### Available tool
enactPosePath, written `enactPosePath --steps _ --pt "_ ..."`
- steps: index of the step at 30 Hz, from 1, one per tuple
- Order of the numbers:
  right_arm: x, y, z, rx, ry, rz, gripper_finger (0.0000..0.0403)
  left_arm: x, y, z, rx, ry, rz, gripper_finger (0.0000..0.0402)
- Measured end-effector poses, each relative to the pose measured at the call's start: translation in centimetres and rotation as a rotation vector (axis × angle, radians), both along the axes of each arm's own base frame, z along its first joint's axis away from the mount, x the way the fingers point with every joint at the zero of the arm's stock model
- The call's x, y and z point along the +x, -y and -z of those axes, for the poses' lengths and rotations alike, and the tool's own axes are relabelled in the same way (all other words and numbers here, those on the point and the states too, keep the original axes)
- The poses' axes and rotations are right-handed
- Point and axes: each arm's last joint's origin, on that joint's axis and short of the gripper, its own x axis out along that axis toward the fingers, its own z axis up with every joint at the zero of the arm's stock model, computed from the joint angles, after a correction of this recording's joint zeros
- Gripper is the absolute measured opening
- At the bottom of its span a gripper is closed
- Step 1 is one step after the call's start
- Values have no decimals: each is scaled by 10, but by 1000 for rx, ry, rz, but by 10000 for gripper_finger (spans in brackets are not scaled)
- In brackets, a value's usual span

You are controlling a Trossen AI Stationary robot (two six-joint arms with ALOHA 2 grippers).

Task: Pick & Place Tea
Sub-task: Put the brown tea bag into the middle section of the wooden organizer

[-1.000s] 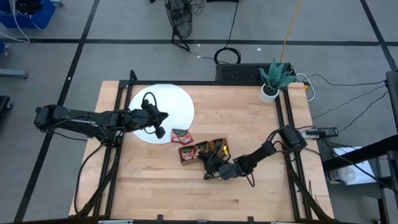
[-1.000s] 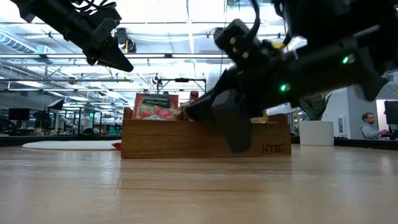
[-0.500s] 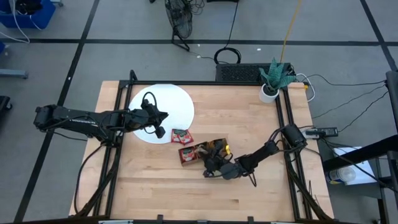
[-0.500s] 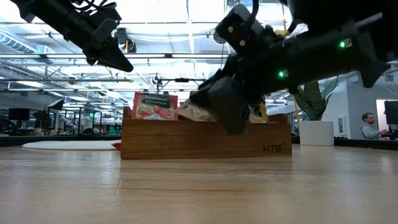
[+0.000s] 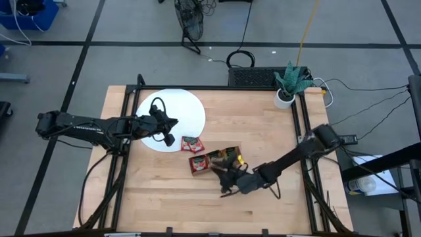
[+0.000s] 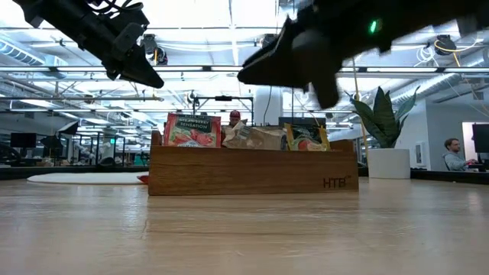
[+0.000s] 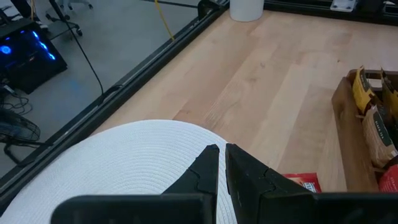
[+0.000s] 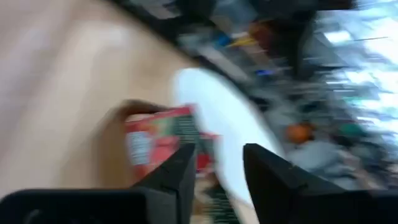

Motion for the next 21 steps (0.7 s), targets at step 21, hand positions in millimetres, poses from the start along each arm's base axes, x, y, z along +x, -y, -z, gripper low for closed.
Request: enactPosePath --steps 21 --pt "47 51 1 342 -708 -26 0 0 0 1 0 -7 -3 37"
